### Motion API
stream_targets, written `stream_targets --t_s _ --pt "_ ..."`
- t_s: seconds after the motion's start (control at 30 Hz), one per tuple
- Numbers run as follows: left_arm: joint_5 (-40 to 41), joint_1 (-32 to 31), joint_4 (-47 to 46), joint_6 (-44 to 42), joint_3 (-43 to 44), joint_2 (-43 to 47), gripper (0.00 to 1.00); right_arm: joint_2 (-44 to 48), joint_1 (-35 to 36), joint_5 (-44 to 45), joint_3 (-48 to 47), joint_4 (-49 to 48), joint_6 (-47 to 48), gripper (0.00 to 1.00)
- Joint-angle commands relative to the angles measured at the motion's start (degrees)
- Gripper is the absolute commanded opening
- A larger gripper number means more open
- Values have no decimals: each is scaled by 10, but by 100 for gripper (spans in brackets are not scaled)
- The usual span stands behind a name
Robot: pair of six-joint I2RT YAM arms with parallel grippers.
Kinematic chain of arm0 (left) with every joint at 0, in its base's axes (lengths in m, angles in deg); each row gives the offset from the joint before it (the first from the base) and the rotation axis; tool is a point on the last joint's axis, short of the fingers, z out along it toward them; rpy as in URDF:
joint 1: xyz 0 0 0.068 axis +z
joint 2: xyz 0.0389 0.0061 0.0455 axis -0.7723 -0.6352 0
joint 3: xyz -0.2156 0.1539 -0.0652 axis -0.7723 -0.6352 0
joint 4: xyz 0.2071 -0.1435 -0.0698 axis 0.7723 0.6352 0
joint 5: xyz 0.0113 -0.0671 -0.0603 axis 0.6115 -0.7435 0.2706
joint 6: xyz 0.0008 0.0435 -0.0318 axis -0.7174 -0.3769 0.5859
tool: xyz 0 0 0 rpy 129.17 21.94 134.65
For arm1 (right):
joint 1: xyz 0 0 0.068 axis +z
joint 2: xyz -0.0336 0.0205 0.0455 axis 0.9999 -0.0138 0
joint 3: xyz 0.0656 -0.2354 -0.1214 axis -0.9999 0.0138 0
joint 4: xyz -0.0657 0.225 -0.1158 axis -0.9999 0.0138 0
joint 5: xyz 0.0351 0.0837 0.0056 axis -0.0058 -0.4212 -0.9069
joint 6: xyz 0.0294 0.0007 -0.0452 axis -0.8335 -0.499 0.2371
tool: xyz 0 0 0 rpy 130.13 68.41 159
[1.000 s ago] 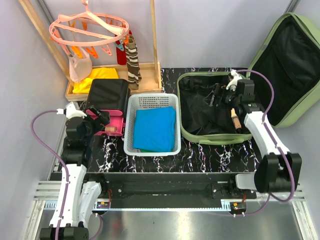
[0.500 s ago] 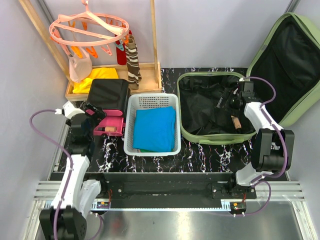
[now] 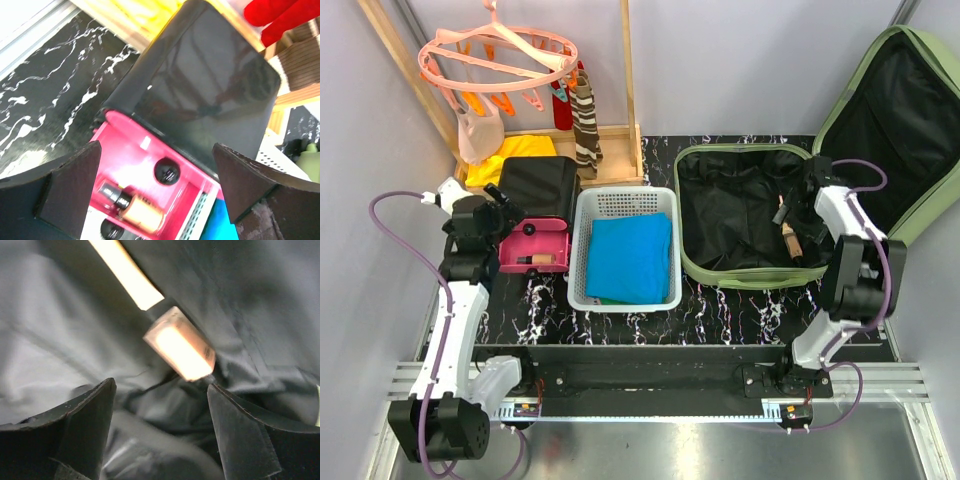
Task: Open, take out, and arrange the luggage
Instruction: Pick up the object with the right arm
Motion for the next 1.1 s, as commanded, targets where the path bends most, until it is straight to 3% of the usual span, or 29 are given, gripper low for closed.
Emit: stream_targets --t_s 0.0,0.23,0.53,0.77,0.83,0.97,1.03,1.07 --pt "26 4 40 3 19 19 98 -50 2 31 2 20 47 82" --pt "52 12 45 -3 35 5 99 -48 3 53 38 -42 98 83" --pt "84 18 30 -3 45 4 99 -137 3 77 -5 -64 202 80" --pt "92 23 23 0 57 -7 99 -186 3 23 -69 -77 228 65" --pt "94 23 22 9 55 -9 99 -194 3 25 -79 -74 226 51" --pt "90 22 14 10 57 -18 99 -209 3 33 -80 -40 231 35" --pt "90 22 14 3 58 -21 99 -195 3 26 -59 -36 232 37" --pt "92 22 14 2 58 -20 99 -187 3 24 -51 -37 230 43"
